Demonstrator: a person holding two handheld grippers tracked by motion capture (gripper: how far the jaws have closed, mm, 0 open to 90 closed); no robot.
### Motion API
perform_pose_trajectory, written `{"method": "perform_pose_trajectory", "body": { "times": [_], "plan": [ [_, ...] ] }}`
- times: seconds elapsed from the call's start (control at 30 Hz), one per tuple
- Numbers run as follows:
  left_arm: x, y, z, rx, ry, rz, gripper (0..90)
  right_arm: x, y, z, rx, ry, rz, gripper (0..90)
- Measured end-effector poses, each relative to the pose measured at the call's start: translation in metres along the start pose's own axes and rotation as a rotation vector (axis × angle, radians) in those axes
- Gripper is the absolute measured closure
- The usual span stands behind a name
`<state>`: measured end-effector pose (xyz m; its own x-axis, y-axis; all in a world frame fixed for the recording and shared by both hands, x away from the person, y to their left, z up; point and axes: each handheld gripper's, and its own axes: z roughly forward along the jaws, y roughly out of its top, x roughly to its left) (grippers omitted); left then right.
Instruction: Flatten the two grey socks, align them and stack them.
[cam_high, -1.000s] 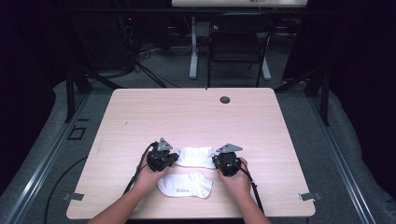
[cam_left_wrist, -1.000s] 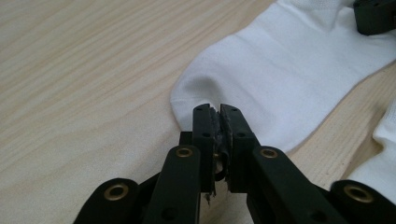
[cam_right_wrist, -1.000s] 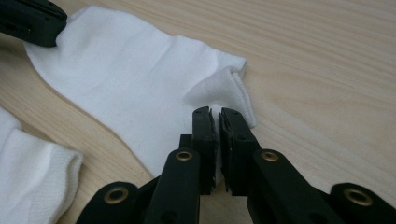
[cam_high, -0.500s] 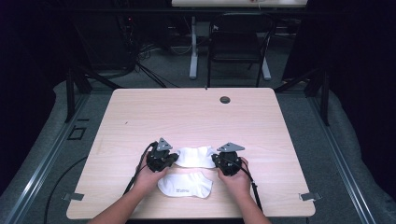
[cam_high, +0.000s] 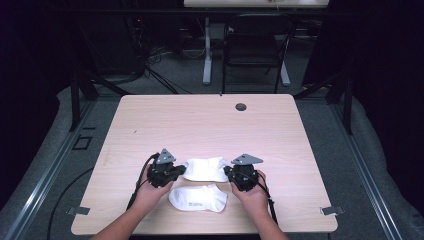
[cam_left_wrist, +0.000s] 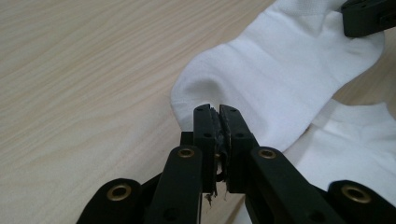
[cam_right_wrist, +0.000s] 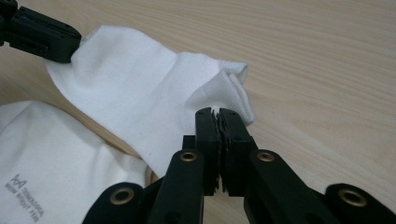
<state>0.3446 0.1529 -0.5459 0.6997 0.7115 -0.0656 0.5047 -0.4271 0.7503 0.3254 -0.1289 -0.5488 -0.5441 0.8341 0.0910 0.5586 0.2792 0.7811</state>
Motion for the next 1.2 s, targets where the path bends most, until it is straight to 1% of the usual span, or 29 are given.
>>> {"method": "perform_pose_trajectory", "body": {
  "times": [0.07,0.1,0.2,0.23,0.27,0.33,0.43,0.47,0.53,0.63,0.67,0.7,0.73,0.77,0.83,0.9,0.97,1.0,1.07,1.1,1.2],
  "plan": [
    [-0.002,-0.002,-0.006,0.002,-0.005,0.003,86.2,0.003,0.001,-0.004,0.003,0.007,-0.008,87.5],
    [-0.004,-0.003,-0.008,0.001,-0.006,0.003,86.3,0.006,0.001,-0.006,-0.001,0.007,-0.004,87.5],
    [-0.007,-0.008,-0.017,-0.010,-0.021,-0.012,86.3,0.013,-0.001,-0.014,-0.005,0.022,-0.011,87.6],
    [-0.008,-0.009,-0.020,-0.010,-0.023,-0.009,86.3,0.013,-0.001,-0.014,-0.005,0.022,-0.011,87.6],
    [-0.009,-0.011,-0.023,-0.014,-0.026,-0.015,86.2,0.015,-0.002,-0.016,-0.012,0.028,-0.006,87.6],
    [-0.011,-0.014,-0.028,-0.020,-0.034,-0.029,86.2,0.019,-0.005,-0.022,-0.005,0.043,-0.008,87.5],
    [-0.015,-0.021,-0.037,-0.022,-0.039,-0.026,86.2,0.026,-0.008,-0.027,-0.009,0.054,-0.008,87.5],
    [-0.017,-0.022,-0.040,-0.021,-0.042,-0.026,86.2,0.030,-0.010,-0.029,-0.005,0.062,-0.014,87.5],
    [-0.019,-0.026,-0.045,-0.027,-0.052,-0.045,86.2,0.036,-0.013,-0.033,0.002,0.068,-0.029,87.5],
    [-0.024,-0.032,-0.052,-0.031,-0.057,-0.045,86.2,0.044,-0.018,-0.037,0.001,0.073,-0.036,87.5],
    [-0.026,-0.034,-0.053,-0.026,-0.055,-0.034,86.2,0.046,-0.020,-0.038,0.000,0.077,-0.038,87.5],
    [-0.029,-0.035,-0.054,-0.027,-0.053,-0.041,86.2,0.048,-0.021,-0.039,-0.002,0.078,-0.039,87.5],
    [-0.029,-0.037,-0.055,-0.025,-0.052,-0.026,86.1,0.050,-0.024,-0.041,-0.005,0.076,-0.050,87.5],
    [-0.030,-0.038,-0.056,-0.025,-0.049,-0.018,86.1,0.050,-0.024,-0.041,-0.005,0.076,-0.050,87.5],
    [-0.032,-0.043,-0.057,-0.030,-0.050,-0.031,86.1,0.052,-0.027,-0.042,-0.015,0.074,-0.051,87.4],
    [-0.033,-0.045,-0.056,-0.027,-0.045,-0.026,86.0,0.052,-0.029,-0.041,-0.021,0.077,-0.045,87.4],
    [-0.034,-0.047,-0.055,-0.023,-0.039,-0.016,86.0,0.053,-0.032,-0.039,-0.012,0.080,-0.045,87.4],
    [-0.035,-0.048,-0.054,-0.024,-0.039,-0.019,86.0,0.053,-0.033,-0.038,-0.009,0.077,-0.051,87.4],
    [-0.034,-0.048,-0.053,-0.016,-0.040,-0.009,85.9,0.054,-0.035,-0.037,-0.002,0.070,-0.069,87.4],
    [-0.035,-0.049,-0.051,-0.013,-0.039,-0.013,85.9,0.054,-0.036,-0.037,-0.002,0.068,-0.069,87.4],
    [-0.035,-0.051,-0.049,-0.005,-0.037,-0.006,85.9,0.053,-0.037,-0.034,0.002,0.076,-0.057,87.3]
  ]
}}
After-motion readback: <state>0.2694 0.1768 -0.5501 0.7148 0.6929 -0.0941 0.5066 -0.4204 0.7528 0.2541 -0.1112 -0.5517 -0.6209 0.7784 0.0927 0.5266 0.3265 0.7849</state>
